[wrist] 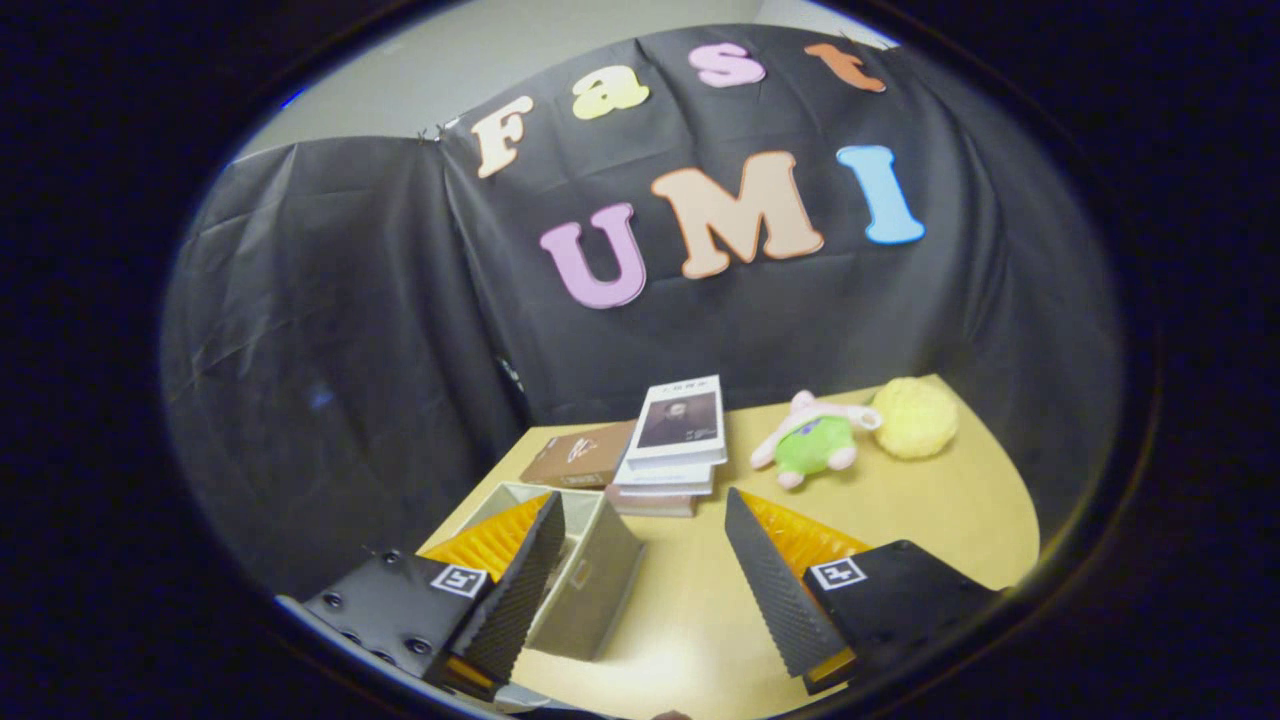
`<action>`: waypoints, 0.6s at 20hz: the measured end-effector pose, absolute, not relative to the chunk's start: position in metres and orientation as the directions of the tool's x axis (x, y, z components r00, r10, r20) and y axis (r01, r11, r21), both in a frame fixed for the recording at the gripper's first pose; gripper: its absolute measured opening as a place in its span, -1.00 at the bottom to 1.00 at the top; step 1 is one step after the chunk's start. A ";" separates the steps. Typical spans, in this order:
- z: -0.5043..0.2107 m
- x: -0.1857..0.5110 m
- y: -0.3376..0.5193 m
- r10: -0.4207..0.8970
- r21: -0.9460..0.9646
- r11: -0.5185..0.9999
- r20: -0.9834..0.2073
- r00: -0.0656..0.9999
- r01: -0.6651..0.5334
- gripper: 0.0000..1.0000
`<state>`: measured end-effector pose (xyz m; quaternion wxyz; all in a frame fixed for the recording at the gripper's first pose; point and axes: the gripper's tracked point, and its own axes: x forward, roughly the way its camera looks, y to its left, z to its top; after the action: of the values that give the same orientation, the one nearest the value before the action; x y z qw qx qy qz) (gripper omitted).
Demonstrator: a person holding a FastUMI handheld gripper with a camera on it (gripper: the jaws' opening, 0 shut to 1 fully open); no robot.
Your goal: Open the storage box then place both shoes into the box .Put the left shoe in first, then the right shoe, with the right side of both shoes facing outward in a uniform manner.
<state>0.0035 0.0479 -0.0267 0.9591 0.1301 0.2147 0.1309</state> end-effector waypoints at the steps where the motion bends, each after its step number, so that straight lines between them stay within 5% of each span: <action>1: -0.023 0.005 0.035 0.286 0.285 0.940 -0.355 0.890 -0.188 1.00; 12: -0.007 0.000 -0.056 0.092 0.054 0.995 -0.215 0.972 -0.082 1.00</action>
<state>0.0000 -0.0563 -0.0071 0.9928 0.0222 0.1092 0.0437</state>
